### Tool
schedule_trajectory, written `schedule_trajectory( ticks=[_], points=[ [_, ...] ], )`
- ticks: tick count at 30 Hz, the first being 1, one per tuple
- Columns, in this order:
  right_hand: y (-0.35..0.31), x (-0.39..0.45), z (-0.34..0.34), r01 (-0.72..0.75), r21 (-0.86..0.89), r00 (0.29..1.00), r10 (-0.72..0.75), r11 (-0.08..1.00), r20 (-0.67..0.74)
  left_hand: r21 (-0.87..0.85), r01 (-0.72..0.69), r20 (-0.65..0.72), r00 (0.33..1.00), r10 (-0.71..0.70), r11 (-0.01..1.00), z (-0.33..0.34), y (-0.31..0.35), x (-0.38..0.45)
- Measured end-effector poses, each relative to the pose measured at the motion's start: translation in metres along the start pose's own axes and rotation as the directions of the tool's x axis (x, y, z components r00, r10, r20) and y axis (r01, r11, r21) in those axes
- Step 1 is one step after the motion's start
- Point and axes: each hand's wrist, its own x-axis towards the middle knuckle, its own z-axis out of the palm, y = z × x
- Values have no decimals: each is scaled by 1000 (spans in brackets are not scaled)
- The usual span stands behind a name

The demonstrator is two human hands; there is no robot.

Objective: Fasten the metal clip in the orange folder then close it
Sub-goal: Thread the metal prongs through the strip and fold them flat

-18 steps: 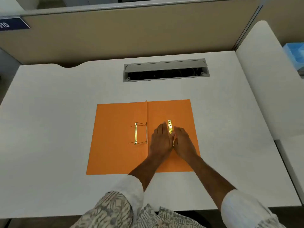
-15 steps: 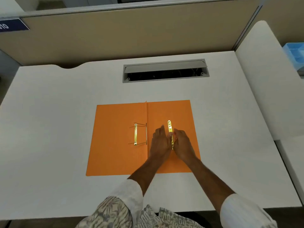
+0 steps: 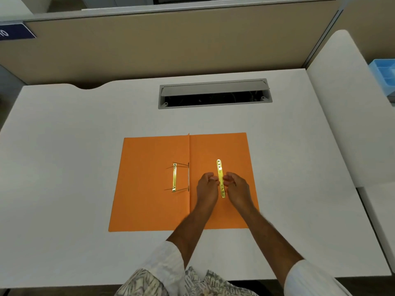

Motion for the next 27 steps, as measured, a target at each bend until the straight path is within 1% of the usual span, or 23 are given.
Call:
schedule_trajectory(
  ticks=[4,8,11,14,18,20,22,24,27],
  points=[
    [4,2,1,-30,51,1000,30,998,3,-94,68,-28,997,-70,993,4,1,3],
    [7,5,1,-61,116,998,60,991,6,-128,107,-58,992,-115,986,7,1,7],
    [7,4,3,-80,154,997,77,985,22,-145,122,-56,990,-131,982,11,3,6],
    [7,4,2,-87,176,996,85,980,18,-115,125,-73,988,-134,985,16,5,6],
    [6,4,3,-94,183,996,92,979,21,67,76,-204,977,-61,995,15,6,6],
    [6,4,3,-93,186,996,92,978,15,114,76,-206,977,-51,991,15,6,5],
    [7,4,3,-96,192,995,95,977,11,122,95,-195,978,-70,988,15,7,4],
    [8,4,3,-98,193,995,99,976,7,84,123,-191,976,-105,989,14,8,5],
    [7,5,2,-103,217,995,104,971,5,-28,181,-188,965,-183,983,10,8,11]
  ],
)
